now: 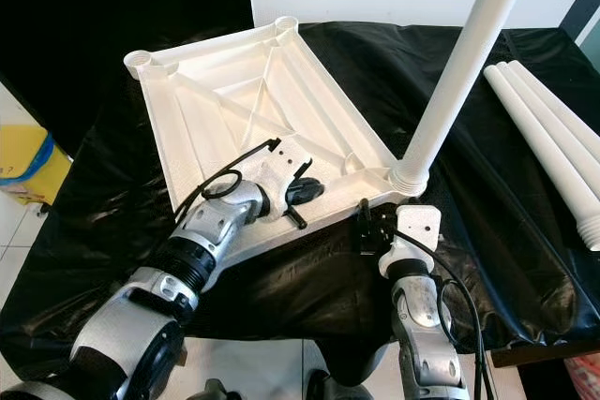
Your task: Building children table
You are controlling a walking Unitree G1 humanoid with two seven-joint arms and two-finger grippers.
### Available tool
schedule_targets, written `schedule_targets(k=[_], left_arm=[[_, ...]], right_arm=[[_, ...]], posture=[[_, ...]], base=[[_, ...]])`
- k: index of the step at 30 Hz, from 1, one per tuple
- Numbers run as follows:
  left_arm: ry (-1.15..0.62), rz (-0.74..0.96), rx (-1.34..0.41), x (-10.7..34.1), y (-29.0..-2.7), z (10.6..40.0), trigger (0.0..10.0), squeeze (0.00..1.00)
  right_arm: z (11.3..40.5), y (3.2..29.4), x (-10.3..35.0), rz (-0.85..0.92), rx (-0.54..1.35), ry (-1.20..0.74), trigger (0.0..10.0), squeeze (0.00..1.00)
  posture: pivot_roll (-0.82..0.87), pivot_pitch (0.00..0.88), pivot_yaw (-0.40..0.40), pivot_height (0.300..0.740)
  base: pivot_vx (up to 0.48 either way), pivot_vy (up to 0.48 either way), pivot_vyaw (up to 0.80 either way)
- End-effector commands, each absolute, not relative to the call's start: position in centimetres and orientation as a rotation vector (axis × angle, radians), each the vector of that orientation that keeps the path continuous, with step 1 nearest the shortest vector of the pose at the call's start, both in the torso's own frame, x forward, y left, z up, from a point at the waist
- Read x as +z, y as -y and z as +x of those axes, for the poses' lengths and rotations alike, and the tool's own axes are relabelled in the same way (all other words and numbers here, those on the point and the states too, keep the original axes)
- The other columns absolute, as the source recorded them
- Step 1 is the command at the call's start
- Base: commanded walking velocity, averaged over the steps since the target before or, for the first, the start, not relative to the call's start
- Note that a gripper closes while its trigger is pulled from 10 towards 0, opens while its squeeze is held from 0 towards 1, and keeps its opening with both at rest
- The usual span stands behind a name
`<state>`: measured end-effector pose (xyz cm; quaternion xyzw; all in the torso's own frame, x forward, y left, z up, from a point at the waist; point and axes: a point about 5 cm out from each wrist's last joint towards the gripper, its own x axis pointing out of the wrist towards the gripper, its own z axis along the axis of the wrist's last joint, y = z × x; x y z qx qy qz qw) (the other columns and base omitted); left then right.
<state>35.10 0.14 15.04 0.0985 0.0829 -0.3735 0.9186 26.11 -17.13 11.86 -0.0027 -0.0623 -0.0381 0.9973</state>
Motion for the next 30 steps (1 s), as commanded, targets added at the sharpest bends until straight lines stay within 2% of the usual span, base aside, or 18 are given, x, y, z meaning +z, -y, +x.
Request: schedule_targets(k=[1,3,4,8,13,16,18,23,25,27,28,29,30], left_arm=[[-0.146,0.189,-0.700,15.4,-1.0,35.5,10.0,1.00],[-0.131,0.205,-0.700,15.7,-1.1,35.6,10.0,1.00],[-0.118,0.203,-0.704,15.9,-1.2,35.6,10.0,0.00],[-0.107,0.194,-0.704,16.2,-1.5,35.7,10.0,0.00],[-0.020,0.185,-0.671,17.9,-4.9,36.3,10.0,0.00],[-0.012,0.196,-0.661,18.0,-5.4,36.4,10.0,0.00],[-0.004,0.218,-0.613,18.2,-7.1,36.7,10.0,0.00],[-0.005,0.248,-0.572,18.2,-8.6,36.9,10.0,0.00],[-0.021,0.332,-0.498,18.0,-10.9,37.3,10.0,0.00],[-0.021,0.332,-0.498,18.0,-10.9,37.3,10.0,0.00],[-0.028,0.449,-0.371,17.8,-14.0,37.7,10.0,0.00],[-0.028,0.449,-0.371,17.8,-14.0,37.7,10.0,0.00],[-0.034,0.476,-0.281,17.9,-15.8,37.8,10.0,0.00]], right_arm=[[25.8,17.5,10.9,-0.009,-0.101,0.078,10.0,0.00],[25.8,17.5,10.9,-0.012,-0.111,0.076,10.0,0.00],[25.8,17.6,10.8,-0.013,-0.123,0.074,10.0,0.00],[25.7,17.6,10.8,-0.012,-0.132,0.073,10.0,0.00],[25.1,17.8,10.2,-0.011,-0.172,0.046,10.0,0.00],[25.0,17.8,10.1,-0.012,-0.173,0.044,10.0,0.00],[24.9,17.7,10.0,-0.014,-0.170,0.041,10.0,0.00],[24.8,17.6,9.9,-0.016,-0.167,0.036,10.0,0.00],[24.7,17.5,9.6,-0.020,-0.153,0.023,10.0,0.00],[24.7,17.5,9.6,-0.020,-0.153,0.023,10.0,0.00],[24.8,17.2,9.5,-0.022,-0.129,0.014,10.0,0.00],[24.8,17.2,9.5,-0.022,-0.129,0.014,10.0,0.00],[25.0,16.9,9.5,-0.022,-0.111,0.013,10.0,0.00]], posture=[[-0.08,0.124,-0.012,0.740],[-0.08,0.126,-0.011,0.740],[-0.08,0.129,-0.010,0.740],[-0.08,0.132,-0.010,0.740],[-0.08,0.140,-0.017,0.740],[-0.08,0.140,-0.017,0.740],[-0.07,0.137,-0.025,0.740],[-0.07,0.136,-0.026,0.740],[-0.06,0.134,-0.031,0.740],[-0.06,0.134,-0.031,0.740],[-0.06,0.132,-0.035,0.740],[-0.06,0.132,-0.035,0.740],[-0.05,0.130,-0.036,0.740]], base=[[0.000,0.000,0.00],[0.000,0.000,0.00],[0.000,0.000,0.00],[0.000,0.000,0.00],[0.000,0.000,0.00],[0.000,0.000,0.00],[0.000,0.000,0.00],[0.000,0.000,0.00],[0.000,0.000,0.00],[0.000,0.000,0.00],[0.000,0.000,0.00],[0.000,0.000,0.00],[0.000,0.000,0.00]])
